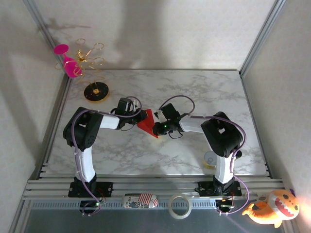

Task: Fold a paper plane with a square sheet of paper (pick it up from the middle)
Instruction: Fourth fold the wing at the center of the table.

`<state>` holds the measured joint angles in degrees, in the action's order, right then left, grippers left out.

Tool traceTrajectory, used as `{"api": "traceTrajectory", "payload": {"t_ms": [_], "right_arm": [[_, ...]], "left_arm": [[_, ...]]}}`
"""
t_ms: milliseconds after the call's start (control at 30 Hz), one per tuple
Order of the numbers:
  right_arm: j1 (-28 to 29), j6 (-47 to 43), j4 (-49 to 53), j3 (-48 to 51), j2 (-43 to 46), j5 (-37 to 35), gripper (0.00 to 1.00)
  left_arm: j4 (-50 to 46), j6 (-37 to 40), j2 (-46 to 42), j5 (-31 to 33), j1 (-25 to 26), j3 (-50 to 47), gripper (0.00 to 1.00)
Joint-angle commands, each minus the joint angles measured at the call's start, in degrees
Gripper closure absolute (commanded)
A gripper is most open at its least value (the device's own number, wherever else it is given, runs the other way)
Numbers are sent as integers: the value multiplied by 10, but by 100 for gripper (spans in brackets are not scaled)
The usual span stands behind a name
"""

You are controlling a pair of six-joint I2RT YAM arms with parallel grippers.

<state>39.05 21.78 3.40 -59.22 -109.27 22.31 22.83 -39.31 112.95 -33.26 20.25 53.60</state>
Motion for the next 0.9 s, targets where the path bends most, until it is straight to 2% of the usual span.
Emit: {"api": "traceTrajectory", "payload": {"t_ms": [0,233,633,733,867], "right_arm": [[1,-9,97,36,-16,-38,96],[1,-11,101,44,-17,-47,96],[-3,-20,107,49,-9,-54,97],[-5,-19,106,49,-7,-52,96],[-6,-12,99,48,-8,-42,97]], "left_arm": [[-19,28,19,25,-14,21,85],[-38,49,30,23,-26,46,84],[-80,94,-5,26,-51,92,81],[-80,83,-32,23,-50,80,81],[-50,47,-97,23,-36,13,81]]}}
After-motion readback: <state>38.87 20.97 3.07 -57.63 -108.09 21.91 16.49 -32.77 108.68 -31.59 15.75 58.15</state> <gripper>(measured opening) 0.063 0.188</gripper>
